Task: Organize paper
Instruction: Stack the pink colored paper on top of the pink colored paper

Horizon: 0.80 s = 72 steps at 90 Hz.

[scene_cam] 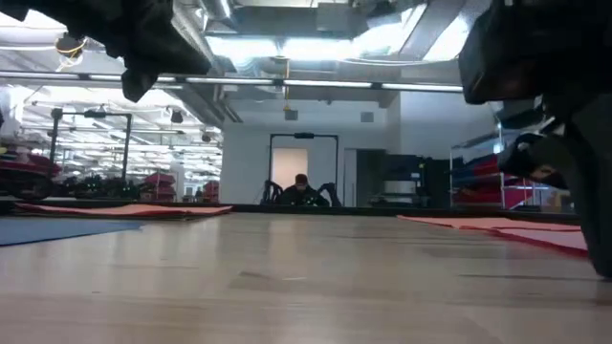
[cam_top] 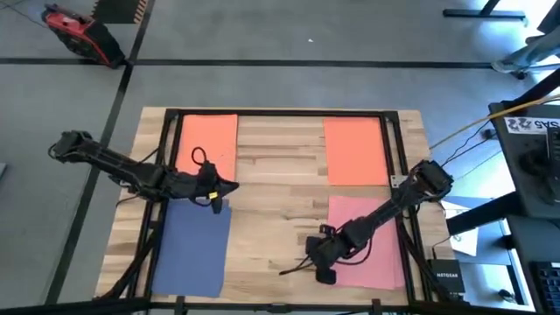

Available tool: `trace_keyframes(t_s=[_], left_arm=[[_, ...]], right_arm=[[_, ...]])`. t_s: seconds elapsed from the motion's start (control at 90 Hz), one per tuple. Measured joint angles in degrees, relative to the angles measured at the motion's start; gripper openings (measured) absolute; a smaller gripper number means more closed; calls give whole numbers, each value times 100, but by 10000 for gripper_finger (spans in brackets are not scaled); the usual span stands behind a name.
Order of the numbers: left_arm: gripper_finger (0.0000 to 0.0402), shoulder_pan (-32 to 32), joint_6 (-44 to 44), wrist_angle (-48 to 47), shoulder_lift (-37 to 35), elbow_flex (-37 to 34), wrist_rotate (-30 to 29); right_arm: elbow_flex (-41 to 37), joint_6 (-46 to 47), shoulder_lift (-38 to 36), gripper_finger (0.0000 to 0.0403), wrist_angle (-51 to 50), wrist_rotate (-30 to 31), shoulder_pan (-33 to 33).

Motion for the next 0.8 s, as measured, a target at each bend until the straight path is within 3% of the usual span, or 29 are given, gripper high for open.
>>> trace_keyframes(t_s=[0.8], left_arm=[[0, -86, -109, -112, 4, 2, -2]], right_arm=[[-37, 309, -256, 0, -957, -867, -2]])
